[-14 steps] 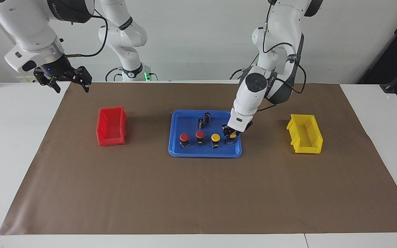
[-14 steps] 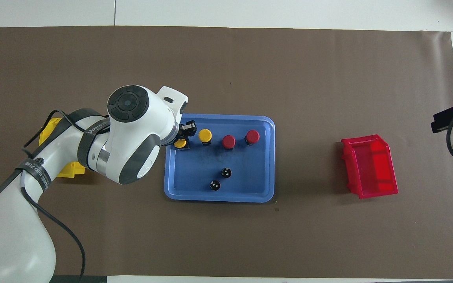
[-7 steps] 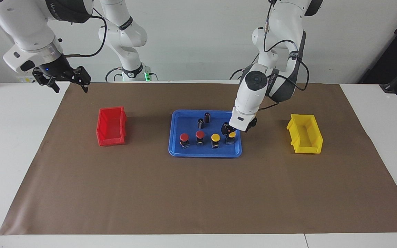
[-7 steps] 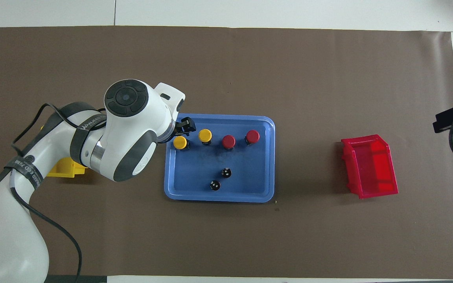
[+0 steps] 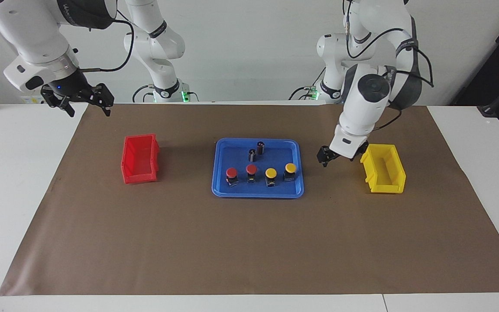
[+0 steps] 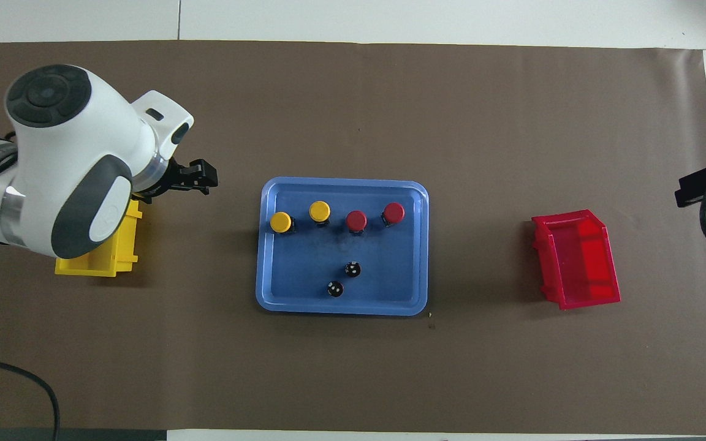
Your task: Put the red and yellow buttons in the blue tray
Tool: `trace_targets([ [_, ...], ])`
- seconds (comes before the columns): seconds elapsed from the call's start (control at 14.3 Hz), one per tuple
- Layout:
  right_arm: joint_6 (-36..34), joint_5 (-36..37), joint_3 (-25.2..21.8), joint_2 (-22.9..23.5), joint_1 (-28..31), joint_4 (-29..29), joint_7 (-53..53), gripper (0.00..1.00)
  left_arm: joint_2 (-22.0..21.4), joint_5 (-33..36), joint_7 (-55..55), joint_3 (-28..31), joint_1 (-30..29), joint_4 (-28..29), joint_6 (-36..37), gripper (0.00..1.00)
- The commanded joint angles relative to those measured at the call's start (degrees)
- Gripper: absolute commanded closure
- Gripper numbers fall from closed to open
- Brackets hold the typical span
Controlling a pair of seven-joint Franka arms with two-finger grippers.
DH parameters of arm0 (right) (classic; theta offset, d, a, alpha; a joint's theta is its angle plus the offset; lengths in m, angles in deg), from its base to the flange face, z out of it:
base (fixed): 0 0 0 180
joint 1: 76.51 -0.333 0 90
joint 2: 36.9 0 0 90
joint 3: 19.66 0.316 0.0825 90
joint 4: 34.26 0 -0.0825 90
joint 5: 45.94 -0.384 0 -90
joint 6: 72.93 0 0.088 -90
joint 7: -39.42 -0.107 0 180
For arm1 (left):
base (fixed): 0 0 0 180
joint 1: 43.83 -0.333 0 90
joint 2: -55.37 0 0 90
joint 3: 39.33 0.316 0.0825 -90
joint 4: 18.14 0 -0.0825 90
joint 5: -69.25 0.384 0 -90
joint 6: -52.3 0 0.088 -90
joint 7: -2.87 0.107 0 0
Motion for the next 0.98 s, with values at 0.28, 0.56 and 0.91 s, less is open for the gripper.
trace_targets([
  [0.28,0.59,-0.33,0.14,-0.95,0.57,-1.09,1.56,0.0,-9.07,-0.87,15.38,11.94,0.82,-2.57,10.57,0.0],
  [0.56,0.59,-0.33,0.14,-0.95,0.57,-1.09,1.56,0.0,-12.34,-1.4,23.53,15.19,0.73,-4.32,16.99,0.0],
  [0.91,0.59,-0.33,0.14,-0.95,0.57,-1.09,1.56,0.0,-12.07,-4.92,28.48,16.35,0.2,-6.87,19.02,0.0],
])
